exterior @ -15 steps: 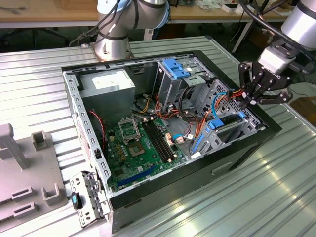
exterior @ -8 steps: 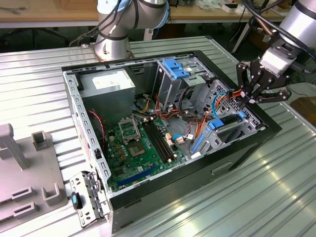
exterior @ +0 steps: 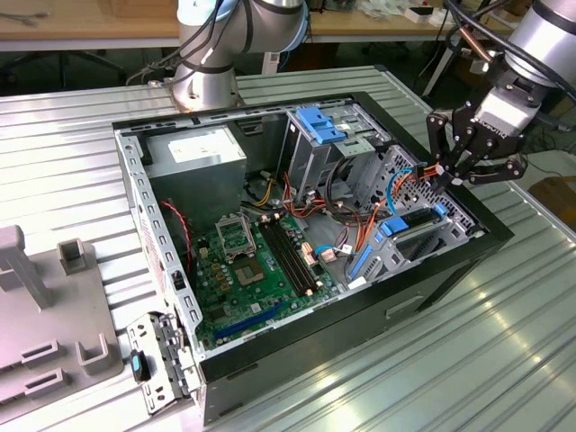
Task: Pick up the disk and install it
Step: 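Insert the first disk wire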
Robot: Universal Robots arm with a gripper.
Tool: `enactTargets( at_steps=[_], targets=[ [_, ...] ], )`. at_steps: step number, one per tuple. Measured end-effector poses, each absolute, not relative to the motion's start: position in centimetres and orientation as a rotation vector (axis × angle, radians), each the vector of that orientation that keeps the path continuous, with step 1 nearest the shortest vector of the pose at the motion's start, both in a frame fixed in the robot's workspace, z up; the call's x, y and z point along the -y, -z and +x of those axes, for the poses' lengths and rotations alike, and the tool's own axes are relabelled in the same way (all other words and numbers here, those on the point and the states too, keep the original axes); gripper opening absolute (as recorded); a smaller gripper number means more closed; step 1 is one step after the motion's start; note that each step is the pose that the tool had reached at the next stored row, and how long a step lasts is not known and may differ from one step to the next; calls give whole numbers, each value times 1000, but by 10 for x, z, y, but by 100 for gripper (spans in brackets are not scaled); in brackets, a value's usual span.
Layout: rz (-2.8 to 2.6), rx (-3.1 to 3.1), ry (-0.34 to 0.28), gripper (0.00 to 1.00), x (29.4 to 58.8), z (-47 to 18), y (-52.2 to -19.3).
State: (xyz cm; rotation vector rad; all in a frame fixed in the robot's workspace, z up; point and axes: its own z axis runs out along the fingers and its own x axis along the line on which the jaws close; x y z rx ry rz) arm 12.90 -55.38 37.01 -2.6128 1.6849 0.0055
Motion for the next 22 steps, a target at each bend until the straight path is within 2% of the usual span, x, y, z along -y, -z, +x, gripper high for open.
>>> enactTargets(
  at_steps=[8, 22],
  targets=[
    [-2658, -1616, -6, 11, 536, 132, -372],
    [-2898, -1132, -14, 11, 534, 133, -372]
  ],
)
